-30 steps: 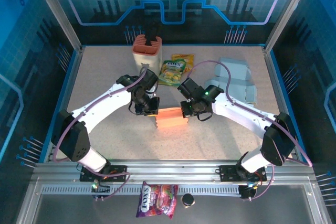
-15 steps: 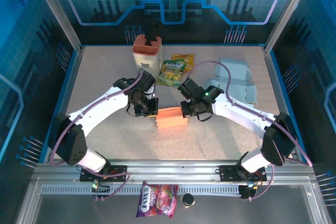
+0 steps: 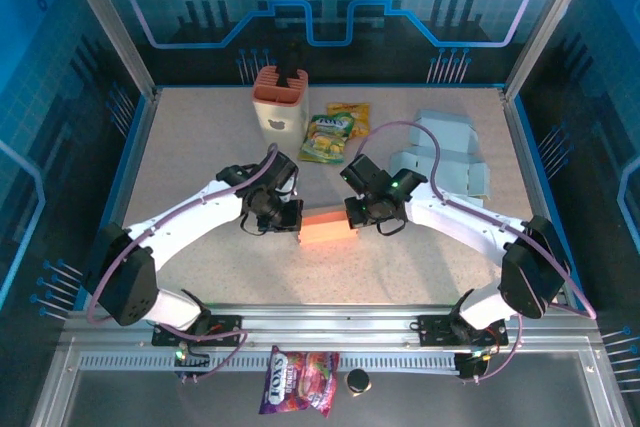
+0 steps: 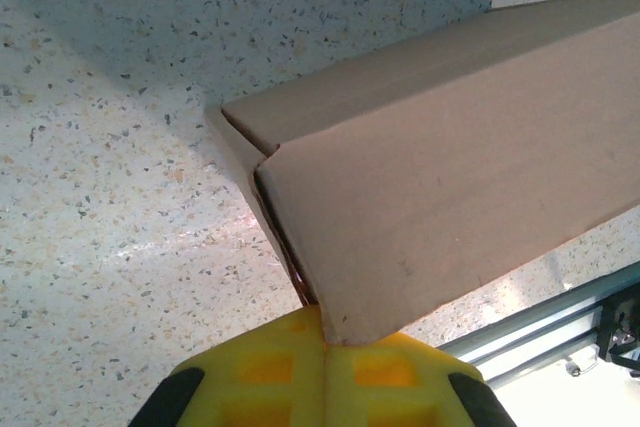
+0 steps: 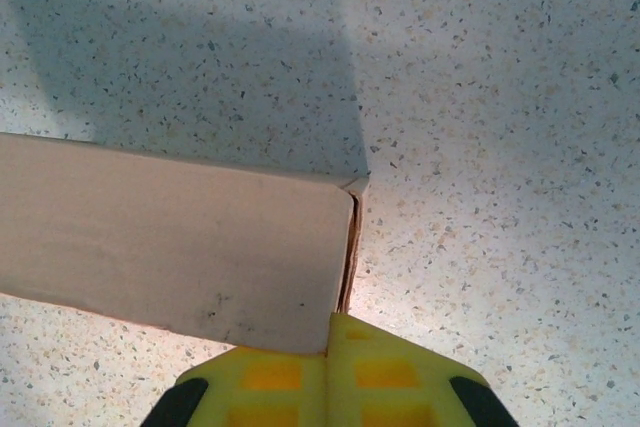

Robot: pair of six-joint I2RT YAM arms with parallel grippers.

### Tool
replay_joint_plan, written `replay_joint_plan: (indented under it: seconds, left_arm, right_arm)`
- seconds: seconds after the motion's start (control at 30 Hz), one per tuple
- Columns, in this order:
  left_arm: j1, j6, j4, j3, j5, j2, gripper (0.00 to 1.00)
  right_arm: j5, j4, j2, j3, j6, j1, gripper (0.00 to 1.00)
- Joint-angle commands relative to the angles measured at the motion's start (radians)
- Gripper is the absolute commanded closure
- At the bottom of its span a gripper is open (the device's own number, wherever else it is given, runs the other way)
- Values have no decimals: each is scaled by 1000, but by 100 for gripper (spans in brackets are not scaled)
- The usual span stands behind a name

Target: Fold the paper box

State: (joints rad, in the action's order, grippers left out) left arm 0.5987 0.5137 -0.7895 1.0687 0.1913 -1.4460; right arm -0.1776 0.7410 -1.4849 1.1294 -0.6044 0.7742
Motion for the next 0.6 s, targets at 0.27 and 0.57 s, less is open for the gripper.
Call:
replay_joint_plan:
  seconds: [0.27, 0.57]
  left_arm:
    - [24, -13, -4, -38, -44, 10, 100]
    - [27, -8, -4, -26, -40, 5, 100]
  right_arm:
    - [304, 42, 164, -10, -284, -96, 47]
    - [567, -248, 238, -210, -710, -305, 37]
